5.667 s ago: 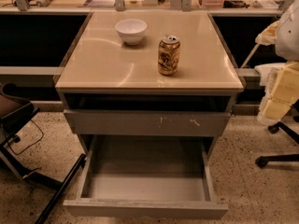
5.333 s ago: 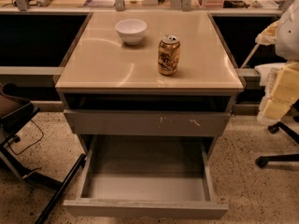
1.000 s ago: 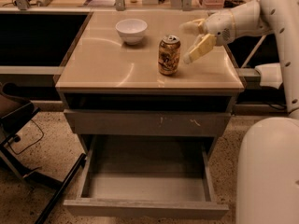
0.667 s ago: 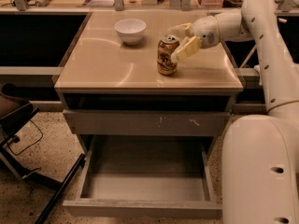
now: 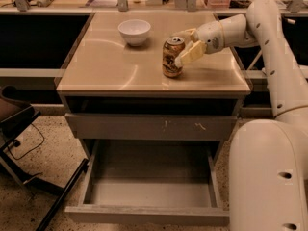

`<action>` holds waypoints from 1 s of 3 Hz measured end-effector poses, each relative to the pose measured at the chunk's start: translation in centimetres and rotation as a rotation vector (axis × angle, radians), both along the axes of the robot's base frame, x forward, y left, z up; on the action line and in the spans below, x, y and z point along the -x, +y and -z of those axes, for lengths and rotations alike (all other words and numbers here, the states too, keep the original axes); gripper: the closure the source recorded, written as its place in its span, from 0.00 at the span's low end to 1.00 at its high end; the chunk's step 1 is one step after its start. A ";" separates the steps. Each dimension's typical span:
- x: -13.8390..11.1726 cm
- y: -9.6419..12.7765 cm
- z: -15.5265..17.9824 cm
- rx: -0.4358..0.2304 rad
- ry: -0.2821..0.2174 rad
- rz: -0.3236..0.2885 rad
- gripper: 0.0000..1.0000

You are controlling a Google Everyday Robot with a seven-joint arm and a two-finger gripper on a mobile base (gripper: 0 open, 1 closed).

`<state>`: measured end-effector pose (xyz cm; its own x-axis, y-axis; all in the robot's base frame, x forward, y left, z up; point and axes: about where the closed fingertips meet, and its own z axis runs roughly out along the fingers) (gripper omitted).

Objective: Place orange can into middle drawer

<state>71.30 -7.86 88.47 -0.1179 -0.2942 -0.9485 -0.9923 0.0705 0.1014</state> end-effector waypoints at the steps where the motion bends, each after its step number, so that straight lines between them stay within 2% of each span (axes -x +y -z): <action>1: 0.0 0.0 0.0 0.000 0.000 0.000 0.19; 3: 0.0 0.0 0.0 0.000 0.000 0.000 0.65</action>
Offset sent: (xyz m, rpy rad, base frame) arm 0.0000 0.0000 0.0000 0.0000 0.0000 0.0000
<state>71.30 -7.85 88.47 -0.1177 -0.2942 -0.9485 -0.9924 0.0705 0.1013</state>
